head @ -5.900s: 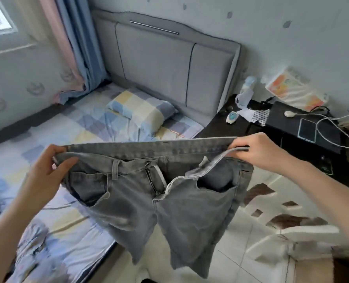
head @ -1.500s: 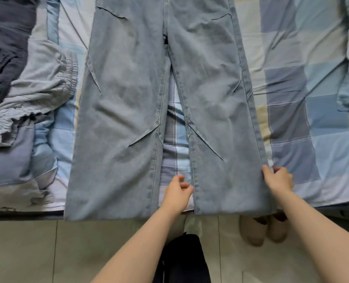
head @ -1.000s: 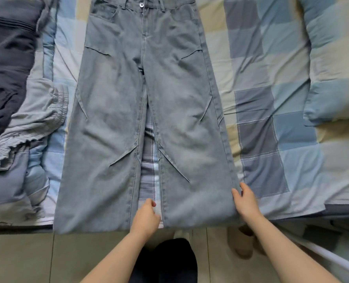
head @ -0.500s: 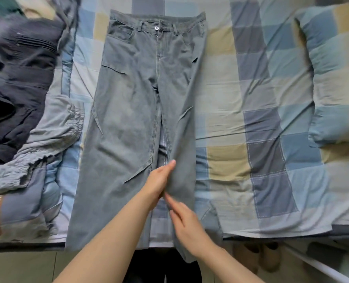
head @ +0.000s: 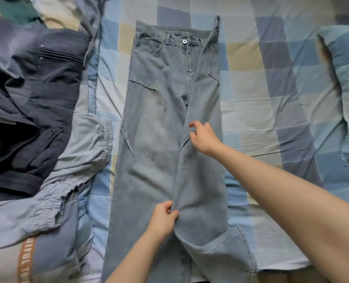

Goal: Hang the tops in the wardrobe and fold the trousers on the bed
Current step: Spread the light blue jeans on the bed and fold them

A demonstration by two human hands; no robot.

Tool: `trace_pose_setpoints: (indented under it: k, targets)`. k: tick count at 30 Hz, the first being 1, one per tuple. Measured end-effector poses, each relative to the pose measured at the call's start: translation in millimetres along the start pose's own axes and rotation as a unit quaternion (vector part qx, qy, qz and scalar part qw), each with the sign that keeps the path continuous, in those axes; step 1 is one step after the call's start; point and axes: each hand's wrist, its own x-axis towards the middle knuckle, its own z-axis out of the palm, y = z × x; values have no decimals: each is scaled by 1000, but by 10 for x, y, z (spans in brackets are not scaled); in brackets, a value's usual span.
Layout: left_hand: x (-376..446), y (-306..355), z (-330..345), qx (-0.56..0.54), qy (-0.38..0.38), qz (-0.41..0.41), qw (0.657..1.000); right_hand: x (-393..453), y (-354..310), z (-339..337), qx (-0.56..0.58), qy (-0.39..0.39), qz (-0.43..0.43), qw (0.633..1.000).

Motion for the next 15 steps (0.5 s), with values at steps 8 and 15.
trace_pose_setpoints:
  k: [8, 15]
  targets:
    - [466, 152, -116, -13, -56, -14, 998, 750, -336, -141, -202, 11, -12, 979]
    - [1016, 789, -92, -93, -44, 47, 994, 1216, -124, -299, -347, 59, -61, 934]
